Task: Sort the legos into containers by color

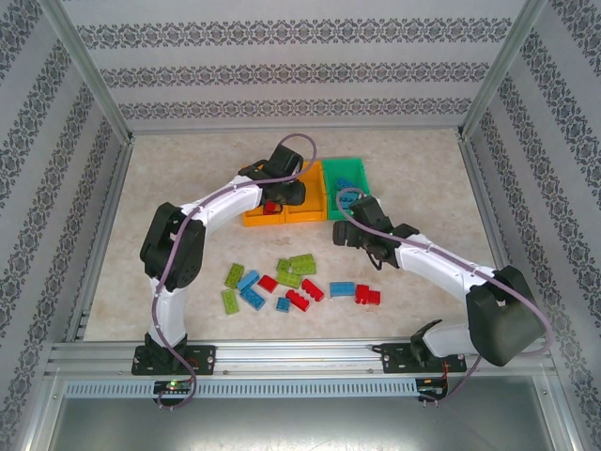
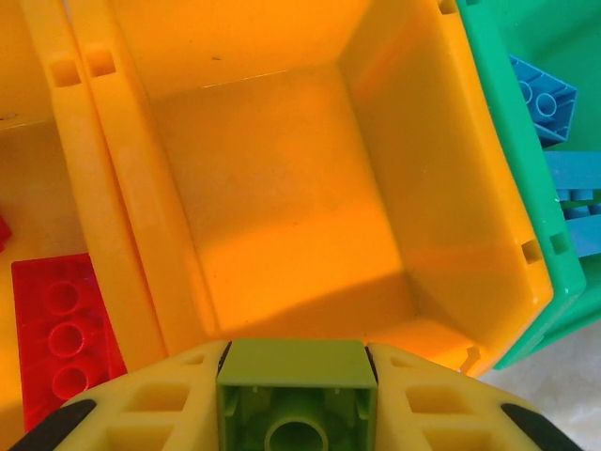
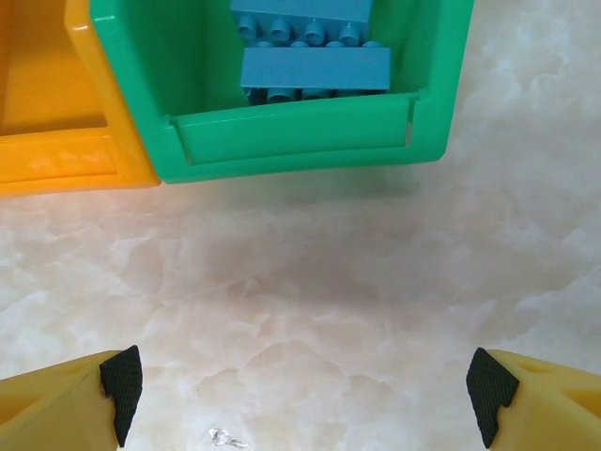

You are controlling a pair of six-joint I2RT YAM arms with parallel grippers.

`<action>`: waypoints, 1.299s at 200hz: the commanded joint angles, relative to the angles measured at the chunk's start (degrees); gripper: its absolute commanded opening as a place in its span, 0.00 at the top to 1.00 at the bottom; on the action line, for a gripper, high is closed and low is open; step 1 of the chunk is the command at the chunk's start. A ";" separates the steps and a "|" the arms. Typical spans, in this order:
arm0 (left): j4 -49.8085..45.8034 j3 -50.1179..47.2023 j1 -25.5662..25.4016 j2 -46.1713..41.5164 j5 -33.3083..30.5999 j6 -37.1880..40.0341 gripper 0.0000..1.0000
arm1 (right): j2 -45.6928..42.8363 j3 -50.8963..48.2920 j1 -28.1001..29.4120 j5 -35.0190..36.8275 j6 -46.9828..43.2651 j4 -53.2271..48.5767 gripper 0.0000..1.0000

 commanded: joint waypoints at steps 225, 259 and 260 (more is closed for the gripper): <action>9.56 -27.23 0.19 -23.72 -8.67 -4.32 0.01 | 13.28 8.88 20.86 -0.93 4.65 -3.38 0.07; 8.16 -31.55 0.46 -26.57 -11.72 -5.32 0.01 | 17.11 11.19 22.03 -2.39 3.80 -3.57 0.07; 8.23 -31.71 0.42 -26.66 -11.72 -5.35 0.01 | 17.21 11.22 22.04 -2.38 3.78 -3.63 0.07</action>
